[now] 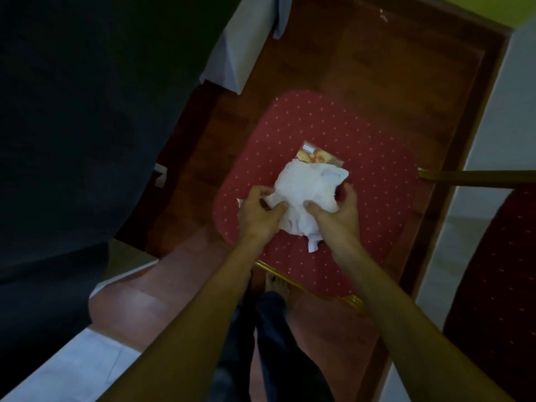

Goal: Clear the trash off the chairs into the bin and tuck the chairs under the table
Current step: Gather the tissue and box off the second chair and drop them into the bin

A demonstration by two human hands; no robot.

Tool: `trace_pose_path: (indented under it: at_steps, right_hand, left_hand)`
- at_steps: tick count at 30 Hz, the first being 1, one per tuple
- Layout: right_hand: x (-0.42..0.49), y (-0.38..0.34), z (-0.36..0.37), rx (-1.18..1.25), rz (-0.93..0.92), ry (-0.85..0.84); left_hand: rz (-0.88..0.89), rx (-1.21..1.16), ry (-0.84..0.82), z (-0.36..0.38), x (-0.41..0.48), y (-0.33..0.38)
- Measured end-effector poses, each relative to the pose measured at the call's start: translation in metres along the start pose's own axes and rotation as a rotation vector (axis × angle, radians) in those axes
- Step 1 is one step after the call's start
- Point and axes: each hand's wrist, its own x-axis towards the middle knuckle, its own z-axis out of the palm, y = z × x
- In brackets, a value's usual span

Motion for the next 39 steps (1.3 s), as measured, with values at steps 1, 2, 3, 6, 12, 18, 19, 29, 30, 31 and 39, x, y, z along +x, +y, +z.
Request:
trace_pose_path:
  at_steps: [1, 2, 3, 6, 12, 18, 19, 29, 30, 31, 39]
  right_hand:
    - [0.0, -0.001, 0.001, 0.064, 0.084, 0.002]
    - [0.001, -0.002, 0.003, 0.069, 0.143, -0.016]
    - [0.002, -0.003, 0.005, 0.06, 0.178, -0.043]
    - [0.008, -0.009, 0.012, 0.006, 0.229, -0.068]
    - [0.012, -0.03, 0.025, 0.057, 0.216, -0.057]
    - [-0.021, -0.057, 0.03, 0.036, 0.088, -0.01]
    - [-0.03, -0.064, 0.028, 0.042, 0.086, 0.011]
    - [-0.139, -0.161, -0.002, 0.218, 0.061, 0.018]
    - [-0.151, -0.171, -0.006, 0.243, 0.052, 0.011]
    - [-0.162, -0.182, -0.009, 0.261, 0.034, 0.002]
    - [-0.257, -0.252, -0.002, 0.313, -0.086, -0.182]
  left_hand:
    - [-0.018, 0.001, 0.015, -0.001, -0.001, -0.002]
    - [-0.038, 0.01, 0.03, -0.002, -0.002, -0.004]
    - [-0.052, 0.006, 0.051, -0.004, -0.003, -0.005]
    - [-0.058, 0.008, 0.052, -0.01, -0.001, -0.006]
    - [-0.072, -0.069, 0.04, -0.008, 0.002, -0.004]
    - [-0.074, -0.06, 0.223, -0.03, -0.025, 0.019]
    - [-0.095, -0.071, 0.234, -0.036, -0.035, 0.025]
    - [-0.199, -0.352, 0.14, -0.109, -0.139, 0.102]
    - [-0.233, -0.433, 0.113, -0.117, -0.149, 0.108]
    - [-0.247, -0.519, 0.089, -0.125, -0.157, 0.116]
    - [-0.215, -0.974, 0.087, -0.204, -0.225, 0.159]
